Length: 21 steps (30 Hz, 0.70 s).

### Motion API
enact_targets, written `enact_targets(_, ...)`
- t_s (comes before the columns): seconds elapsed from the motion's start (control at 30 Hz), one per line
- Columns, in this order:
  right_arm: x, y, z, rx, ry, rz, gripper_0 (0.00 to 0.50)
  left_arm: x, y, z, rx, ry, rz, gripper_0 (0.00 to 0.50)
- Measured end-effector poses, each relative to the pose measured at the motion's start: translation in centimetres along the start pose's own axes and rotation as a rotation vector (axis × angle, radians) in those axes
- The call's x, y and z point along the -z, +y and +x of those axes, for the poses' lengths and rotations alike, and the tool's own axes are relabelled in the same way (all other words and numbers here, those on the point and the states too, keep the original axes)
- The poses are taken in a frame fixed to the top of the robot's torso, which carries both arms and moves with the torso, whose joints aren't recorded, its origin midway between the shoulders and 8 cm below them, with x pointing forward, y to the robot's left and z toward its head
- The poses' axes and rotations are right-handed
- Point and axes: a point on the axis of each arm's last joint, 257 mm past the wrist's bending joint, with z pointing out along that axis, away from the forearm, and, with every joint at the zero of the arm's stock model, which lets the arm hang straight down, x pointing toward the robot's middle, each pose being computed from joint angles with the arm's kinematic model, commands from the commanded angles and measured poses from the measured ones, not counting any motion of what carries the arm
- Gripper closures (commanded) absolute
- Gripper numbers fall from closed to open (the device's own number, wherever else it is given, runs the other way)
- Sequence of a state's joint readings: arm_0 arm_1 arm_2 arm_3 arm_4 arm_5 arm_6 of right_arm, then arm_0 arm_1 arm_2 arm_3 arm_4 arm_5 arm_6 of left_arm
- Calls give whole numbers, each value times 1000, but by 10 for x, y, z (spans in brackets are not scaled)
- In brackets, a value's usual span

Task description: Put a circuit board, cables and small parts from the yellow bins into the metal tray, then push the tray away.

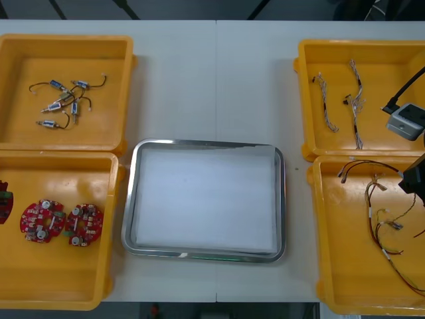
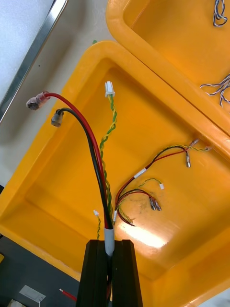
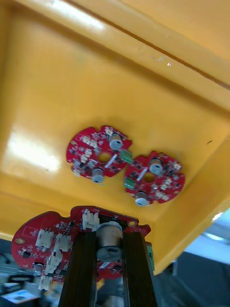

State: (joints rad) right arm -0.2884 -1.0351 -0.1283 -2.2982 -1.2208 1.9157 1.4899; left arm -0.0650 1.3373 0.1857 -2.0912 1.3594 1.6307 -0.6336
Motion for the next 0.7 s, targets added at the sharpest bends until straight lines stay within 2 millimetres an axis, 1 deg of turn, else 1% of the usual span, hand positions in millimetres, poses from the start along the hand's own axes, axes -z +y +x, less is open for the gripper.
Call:
enact_targets(0.1, 0, 0, 0, 0, 0, 0, 500, 2, -12, 8, 134, -5, 9, 500)
enact_targets(0.2, 0, 0, 0, 0, 0, 0, 500, 0, -26, 16, 221, 2, 14, 500)
enact_targets(0.27, 0, 0, 0, 0, 0, 0, 500, -3, -37, 21, 211, 12, 16, 500)
enact_targets(0.37, 0, 0, 0, 0, 0, 0, 500, -6, -54, 27, 143, 25, 16, 500)
enact_targets(0.53, 0, 0, 0, 0, 0, 0, 500, -9, -80, 30, 57, 19, 15, 500)
enact_targets(0.7, 0, 0, 0, 0, 0, 0, 500, -15, -108, 33, 61, -8, 24, 500)
